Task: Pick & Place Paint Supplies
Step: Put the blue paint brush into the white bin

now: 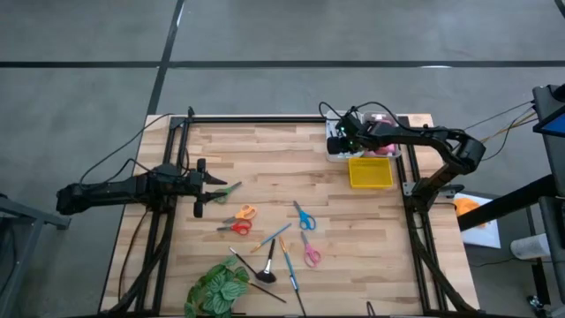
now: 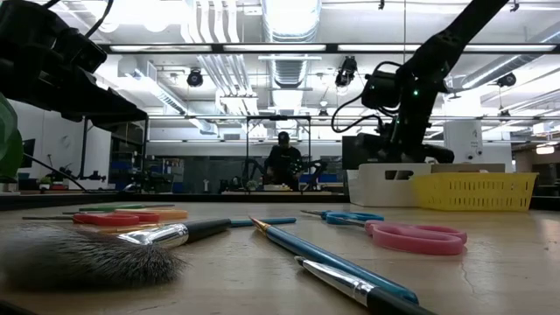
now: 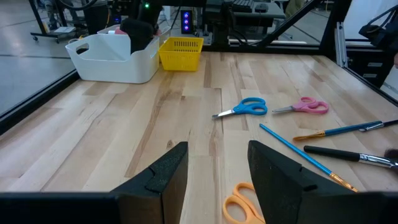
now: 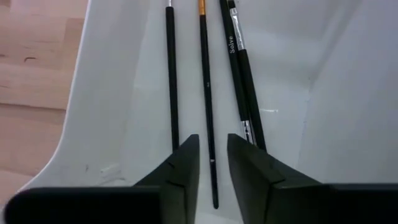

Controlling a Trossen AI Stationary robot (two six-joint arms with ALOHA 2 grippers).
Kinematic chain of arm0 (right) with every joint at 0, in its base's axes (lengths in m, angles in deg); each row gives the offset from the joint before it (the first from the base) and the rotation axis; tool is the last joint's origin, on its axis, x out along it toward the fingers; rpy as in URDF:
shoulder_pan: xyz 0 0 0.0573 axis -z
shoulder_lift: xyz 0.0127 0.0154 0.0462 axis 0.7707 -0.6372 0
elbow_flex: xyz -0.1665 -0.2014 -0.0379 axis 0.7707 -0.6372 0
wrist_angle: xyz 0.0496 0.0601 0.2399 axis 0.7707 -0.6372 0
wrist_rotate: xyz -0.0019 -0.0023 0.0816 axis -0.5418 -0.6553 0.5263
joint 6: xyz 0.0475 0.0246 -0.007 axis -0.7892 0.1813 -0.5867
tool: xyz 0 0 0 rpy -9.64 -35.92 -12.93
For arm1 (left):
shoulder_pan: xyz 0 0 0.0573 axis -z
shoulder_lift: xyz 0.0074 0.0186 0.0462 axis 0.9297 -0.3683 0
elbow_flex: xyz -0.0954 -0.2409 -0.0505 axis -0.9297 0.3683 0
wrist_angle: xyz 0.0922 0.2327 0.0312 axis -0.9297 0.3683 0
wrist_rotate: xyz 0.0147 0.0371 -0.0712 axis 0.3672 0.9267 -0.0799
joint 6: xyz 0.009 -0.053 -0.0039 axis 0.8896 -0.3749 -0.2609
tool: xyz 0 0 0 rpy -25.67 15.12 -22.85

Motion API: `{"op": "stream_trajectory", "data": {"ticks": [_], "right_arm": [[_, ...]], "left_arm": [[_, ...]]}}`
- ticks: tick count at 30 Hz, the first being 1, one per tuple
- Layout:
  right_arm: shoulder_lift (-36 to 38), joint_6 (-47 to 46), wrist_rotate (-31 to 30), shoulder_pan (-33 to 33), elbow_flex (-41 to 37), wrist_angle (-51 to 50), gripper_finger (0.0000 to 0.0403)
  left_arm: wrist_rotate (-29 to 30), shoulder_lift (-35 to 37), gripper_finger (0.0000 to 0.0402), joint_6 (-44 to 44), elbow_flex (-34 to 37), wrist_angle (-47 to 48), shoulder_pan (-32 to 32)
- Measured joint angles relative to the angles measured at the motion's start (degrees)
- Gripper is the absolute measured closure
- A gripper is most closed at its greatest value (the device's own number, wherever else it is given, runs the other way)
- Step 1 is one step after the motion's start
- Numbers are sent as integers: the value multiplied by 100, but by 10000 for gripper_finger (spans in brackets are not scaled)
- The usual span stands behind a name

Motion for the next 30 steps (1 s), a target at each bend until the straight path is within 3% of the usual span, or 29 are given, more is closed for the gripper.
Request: {"op": "stream_trajectory", "data": {"ticks": [13,23,30], "right_arm": [[72,214,45,16,90,87,296],[548,2004,218,-25,893,113,296],[695,3568,1149,-267,1519,122,296]], "left_arm": [[-2,0,232,0,-1,0,-1],[-1,-2,232,0,-1,0,1],[-2,-2,232,0,0,-2,1]]}}
